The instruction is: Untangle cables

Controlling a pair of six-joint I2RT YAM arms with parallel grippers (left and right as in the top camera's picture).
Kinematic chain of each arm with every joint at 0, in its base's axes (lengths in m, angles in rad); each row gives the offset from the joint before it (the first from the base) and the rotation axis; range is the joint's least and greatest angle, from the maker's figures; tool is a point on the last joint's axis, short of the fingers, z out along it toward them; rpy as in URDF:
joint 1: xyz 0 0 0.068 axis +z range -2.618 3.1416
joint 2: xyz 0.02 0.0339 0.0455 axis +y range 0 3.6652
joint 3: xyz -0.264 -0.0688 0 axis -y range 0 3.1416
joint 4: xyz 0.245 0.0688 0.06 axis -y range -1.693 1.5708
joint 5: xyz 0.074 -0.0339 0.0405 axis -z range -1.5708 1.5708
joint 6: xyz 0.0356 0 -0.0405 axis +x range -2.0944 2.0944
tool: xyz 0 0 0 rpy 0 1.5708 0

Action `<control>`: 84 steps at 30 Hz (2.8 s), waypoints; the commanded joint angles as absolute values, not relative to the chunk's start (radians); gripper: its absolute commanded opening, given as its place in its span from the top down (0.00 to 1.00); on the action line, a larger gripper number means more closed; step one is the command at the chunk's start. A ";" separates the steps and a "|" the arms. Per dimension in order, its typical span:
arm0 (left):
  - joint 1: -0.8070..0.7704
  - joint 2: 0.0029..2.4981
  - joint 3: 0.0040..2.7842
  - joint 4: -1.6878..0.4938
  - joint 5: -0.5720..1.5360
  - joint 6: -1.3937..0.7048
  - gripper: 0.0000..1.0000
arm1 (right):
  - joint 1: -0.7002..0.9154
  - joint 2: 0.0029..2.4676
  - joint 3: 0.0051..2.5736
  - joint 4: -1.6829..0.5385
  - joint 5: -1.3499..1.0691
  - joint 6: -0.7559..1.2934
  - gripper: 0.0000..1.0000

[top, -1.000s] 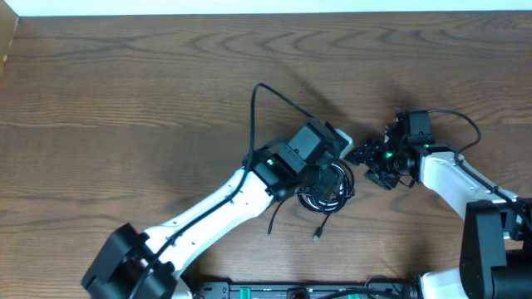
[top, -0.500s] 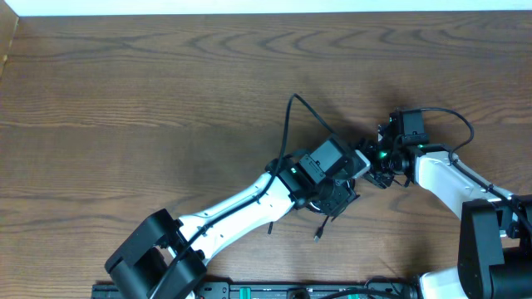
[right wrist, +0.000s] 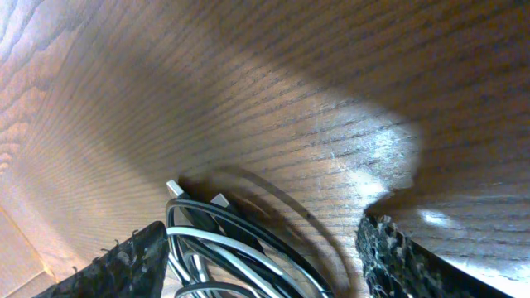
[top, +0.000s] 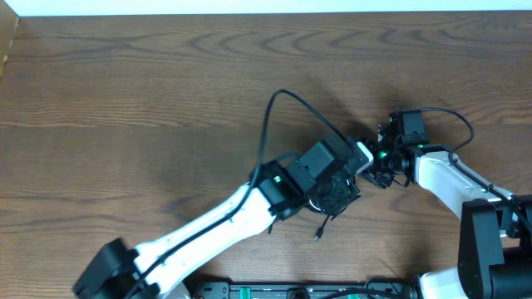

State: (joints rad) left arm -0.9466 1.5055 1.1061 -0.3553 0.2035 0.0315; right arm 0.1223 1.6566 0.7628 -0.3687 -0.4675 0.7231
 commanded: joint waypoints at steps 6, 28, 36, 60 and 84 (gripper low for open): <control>-1.047 1.530 1.121 -0.357 0.193 0.052 0.34 | 0.139 1.753 0.683 -0.392 -0.315 0.725 0.26; -1.063 1.792 1.121 -0.216 0.137 0.052 0.42 | 0.139 1.753 0.683 -0.392 -0.305 0.724 0.26; -1.061 1.800 1.121 -0.221 0.084 0.052 0.56 | 0.139 1.753 0.683 -0.392 -0.305 0.724 0.26; -1.049 1.801 1.121 -0.207 0.051 0.051 0.73 | 0.139 1.753 0.683 -0.391 -0.305 0.724 0.26; -0.900 1.801 1.121 -0.296 0.225 0.053 0.92 | 0.122 1.753 0.678 -0.437 -0.205 0.801 0.25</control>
State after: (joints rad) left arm -0.9211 1.8011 1.1130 -0.2764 0.1856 0.0490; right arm 0.1230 1.6566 0.7631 -0.3748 -0.4519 0.7479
